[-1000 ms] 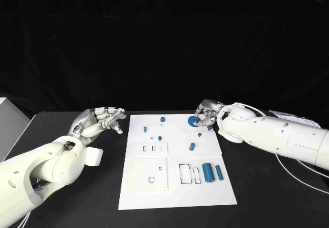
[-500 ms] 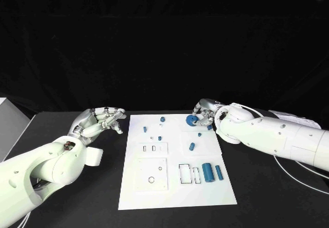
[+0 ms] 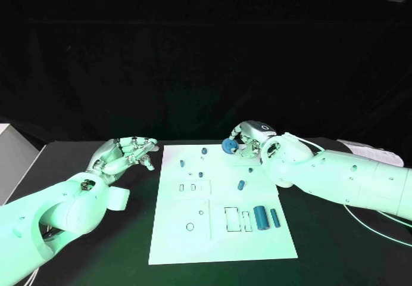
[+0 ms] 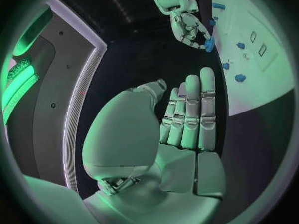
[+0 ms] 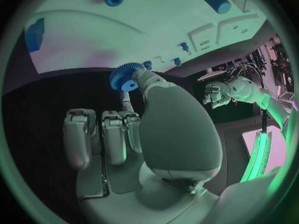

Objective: Assemble the parts on the task board

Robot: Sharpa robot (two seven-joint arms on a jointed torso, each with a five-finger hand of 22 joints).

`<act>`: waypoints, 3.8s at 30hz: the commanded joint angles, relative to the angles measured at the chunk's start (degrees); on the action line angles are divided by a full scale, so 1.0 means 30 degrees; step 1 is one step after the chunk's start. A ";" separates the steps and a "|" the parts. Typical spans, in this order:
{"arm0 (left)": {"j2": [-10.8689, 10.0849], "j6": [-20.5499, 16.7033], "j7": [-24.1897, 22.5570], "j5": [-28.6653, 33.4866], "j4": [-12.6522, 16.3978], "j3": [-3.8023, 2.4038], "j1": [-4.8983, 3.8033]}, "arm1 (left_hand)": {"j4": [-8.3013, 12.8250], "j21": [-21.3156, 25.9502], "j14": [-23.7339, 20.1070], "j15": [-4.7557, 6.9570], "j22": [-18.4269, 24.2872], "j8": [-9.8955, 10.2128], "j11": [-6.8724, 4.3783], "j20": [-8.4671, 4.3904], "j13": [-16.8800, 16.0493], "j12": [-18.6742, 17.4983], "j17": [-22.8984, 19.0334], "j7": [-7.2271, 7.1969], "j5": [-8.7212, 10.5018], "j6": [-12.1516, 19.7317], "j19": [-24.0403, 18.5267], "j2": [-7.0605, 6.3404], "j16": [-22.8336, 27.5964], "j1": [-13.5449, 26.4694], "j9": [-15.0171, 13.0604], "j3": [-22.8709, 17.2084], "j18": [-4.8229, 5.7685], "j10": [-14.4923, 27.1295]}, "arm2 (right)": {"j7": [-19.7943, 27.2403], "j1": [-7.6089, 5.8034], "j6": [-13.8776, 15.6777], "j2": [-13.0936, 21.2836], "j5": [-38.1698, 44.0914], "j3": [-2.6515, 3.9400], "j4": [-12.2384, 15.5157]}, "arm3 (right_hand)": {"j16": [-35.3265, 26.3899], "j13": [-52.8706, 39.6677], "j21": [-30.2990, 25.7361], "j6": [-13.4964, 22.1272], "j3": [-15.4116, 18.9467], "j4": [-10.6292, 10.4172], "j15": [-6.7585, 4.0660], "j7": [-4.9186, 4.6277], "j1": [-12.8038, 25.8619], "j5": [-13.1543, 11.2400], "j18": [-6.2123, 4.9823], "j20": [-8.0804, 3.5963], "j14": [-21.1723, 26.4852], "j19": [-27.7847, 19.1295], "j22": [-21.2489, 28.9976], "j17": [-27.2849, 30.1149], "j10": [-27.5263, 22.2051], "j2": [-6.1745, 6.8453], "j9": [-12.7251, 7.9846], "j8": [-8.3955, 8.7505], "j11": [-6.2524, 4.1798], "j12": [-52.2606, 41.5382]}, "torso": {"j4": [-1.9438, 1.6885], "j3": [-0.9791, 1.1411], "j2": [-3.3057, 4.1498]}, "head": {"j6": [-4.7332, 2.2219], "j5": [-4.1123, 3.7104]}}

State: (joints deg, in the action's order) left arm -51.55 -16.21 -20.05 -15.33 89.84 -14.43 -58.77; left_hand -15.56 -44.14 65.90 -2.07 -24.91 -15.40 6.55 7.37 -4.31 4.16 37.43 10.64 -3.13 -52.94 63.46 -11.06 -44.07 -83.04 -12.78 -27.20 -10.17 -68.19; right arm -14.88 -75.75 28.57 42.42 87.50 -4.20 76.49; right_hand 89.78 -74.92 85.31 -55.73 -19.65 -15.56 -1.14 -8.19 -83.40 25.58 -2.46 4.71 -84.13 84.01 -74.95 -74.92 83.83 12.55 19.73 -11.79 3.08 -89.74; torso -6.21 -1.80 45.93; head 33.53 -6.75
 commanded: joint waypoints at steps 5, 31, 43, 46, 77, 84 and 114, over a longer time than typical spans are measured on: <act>0.0022 0.0363 -0.0078 -0.0051 0.0048 -0.0014 0.0028 | 0.0006 -0.0125 -0.0126 -0.0066 -0.0015 0.0116 0.0037 0.0000 -0.0028 -0.0110 0.0017 0.0004 0.0034 0.0099 -0.0198 -0.0118 -0.0123 -0.0112 -0.0028 -0.0123 -0.0076 0.0118 | -0.0332 0.0077 0.0781 -0.0750 0.1975 -0.0055 0.0304 | 0.0064 -0.5027 0.0070 -0.0683 -0.0159 -0.0001 -0.0150 0.0297 0.0205 -0.0010 0.0343 -0.0162 -0.1946 0.1309 -0.3073 -0.4979 0.2055 0.0114 0.0153 -0.0433 -0.0140 -0.0088 | 0.0038 -0.0025 0.0016 | -0.0030 0.0010; 0.0102 0.0445 -0.0050 -0.0098 0.0052 -0.0014 0.0037 | 0.0006 -0.0125 -0.0126 -0.0066 -0.0015 0.0116 0.0037 0.0000 -0.0028 -0.0110 0.0017 0.0004 0.0034 0.0099 -0.0198 -0.0118 -0.0123 -0.0112 -0.0028 -0.0123 -0.0076 0.0118 | -0.0308 0.0794 -0.0427 -0.3984 0.2292 -0.0468 -0.1990 | 0.0068 -0.5027 0.0036 -0.0549 -0.0422 0.0039 -0.0138 0.0252 0.0369 -0.0259 0.0334 -0.0169 -0.1950 0.1289 -0.3039 -0.4998 0.2055 0.0243 0.0127 -0.0351 -0.0109 -0.0088 | -0.0021 -0.0049 0.0041 | 0.0143 0.0108; 0.0107 0.0460 -0.0041 -0.0102 0.0046 -0.0014 0.0037 | 0.0023 -0.0211 -0.0147 -0.0075 -0.0075 0.0129 0.0049 0.0008 -0.0028 -0.0110 0.0025 0.0024 0.0036 0.0114 -0.0270 -0.0143 -0.0139 -0.0126 -0.0043 -0.0138 -0.0077 0.0133 | -0.0432 0.0820 -0.0920 -0.4425 0.2389 -0.0510 -0.2609 | 0.0072 -0.5027 0.0044 -0.0507 -0.0510 0.0047 -0.0122 0.0230 0.0460 -0.0386 0.0337 -0.0161 -0.1953 0.1291 -0.3053 -0.5013 0.2055 0.0286 0.0120 -0.0326 -0.0088 -0.0088 | 0.0010 -0.0015 0.0033 | 0.0193 0.0138; 0.0104 0.0456 -0.0038 -0.0103 0.0046 -0.0014 0.0037 | 0.0023 -0.0211 -0.0147 -0.0075 -0.0075 0.0129 0.0049 0.0008 -0.0028 -0.0110 0.0025 0.0024 0.0036 0.0114 -0.0270 -0.0143 -0.0139 -0.0126 -0.0043 -0.0138 -0.0077 0.0133 | -0.0441 0.0821 -0.1045 -0.4514 0.2414 -0.0518 -0.2715 | 0.0075 -0.5027 0.0058 -0.0487 -0.0543 0.0055 -0.0113 0.0222 0.0498 -0.0444 0.0342 -0.0156 -0.1956 0.1297 -0.3073 -0.5026 0.2055 0.0313 0.0117 -0.0314 -0.0081 -0.0088 | 0.0003 -0.0019 0.0033 | 0.0202 0.0127; 0.0120 0.0428 0.0021 -0.0108 -0.0041 -0.0014 0.0038 | 0.0016 -0.0293 -0.0165 -0.0091 -0.0133 0.0158 0.0079 0.0020 -0.0022 -0.0123 0.0032 0.0068 0.0035 0.0153 -0.0338 -0.0161 -0.0155 -0.0109 -0.0050 -0.0146 -0.0077 0.0177 | 0.0009 0.0820 -0.2611 -0.4260 0.1419 -0.0595 -0.2860 | 0.0075 -0.5027 0.0171 0.0726 0.0931 -0.0398 0.0340 -0.0226 0.6289 0.1279 0.0378 0.0301 -0.1956 0.1334 -0.3295 -0.5026 0.2055 -0.0650 -0.0247 0.0770 0.0366 -0.0088 | 0.0007 0.0016 0.0035 | 0.0270 0.0144; 0.0105 0.0418 0.0023 -0.0108 -0.0055 -0.0014 0.0040 | 0.0024 -0.0334 -0.0174 -0.0101 -0.0161 0.0180 0.0095 0.0027 -0.0017 -0.0133 0.0036 0.0089 0.0034 0.0184 -0.0373 -0.0160 -0.0162 -0.0122 -0.0051 -0.0163 -0.0075 0.0211 | -0.0109 0.0825 -0.2796 -0.3947 0.1436 -0.0615 -0.2812 | 0.0075 -0.5027 0.0186 0.0702 0.0836 -0.0378 0.0331 -0.0213 0.6335 0.1435 0.0383 0.0295 -0.1956 0.1341 -0.3315 -0.5026 0.2055 -0.0708 -0.0243 0.0769 0.0356 -0.0088 | 0.0026 0.0023 0.0036 | 0.0271 0.0121; -0.0049 0.0367 -0.0035 -0.0108 -0.0132 -0.0014 0.0174 | 0.0056 -0.0423 -0.0204 -0.0123 -0.0223 0.0214 0.0119 0.0046 -0.0010 -0.0141 0.0039 0.0113 0.0034 0.0228 -0.0451 -0.0167 -0.0171 -0.0165 -0.0060 -0.0204 -0.0075 0.0268 | 0.3369 0.0585 0.1414 0.1198 -0.1594 -0.0295 0.0865 | 0.0075 -0.5027 0.0102 0.0373 -0.0614 0.0769 0.0219 -0.0193 0.3587 -0.0554 0.0361 0.0187 -0.1956 0.1297 -0.3267 -0.5026 0.2055 0.0194 -0.0177 0.0727 0.0319 -0.0088 | 0.0197 0.0130 -0.0053 | 0.0118 0.0019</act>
State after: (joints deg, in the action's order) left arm -51.75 -15.79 -19.72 -15.50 89.38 -14.42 -58.27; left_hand -15.41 -45.16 65.71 -2.28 -25.51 -14.95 6.97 7.45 -4.31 3.96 37.48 11.04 -3.13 -52.54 62.53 -11.29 -44.29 -83.27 -12.86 -27.35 -10.16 -67.77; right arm -10.51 -73.91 31.42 45.63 88.05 -5.09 78.83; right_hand 89.77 -74.91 85.94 -54.31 -21.52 -13.45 -0.51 -8.77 -72.42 23.78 -1.70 5.15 -83.94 84.00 -74.91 -74.90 83.92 13.19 19.15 -9.52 4.01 -89.73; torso -5.85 -1.57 45.87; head 34.05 -6.57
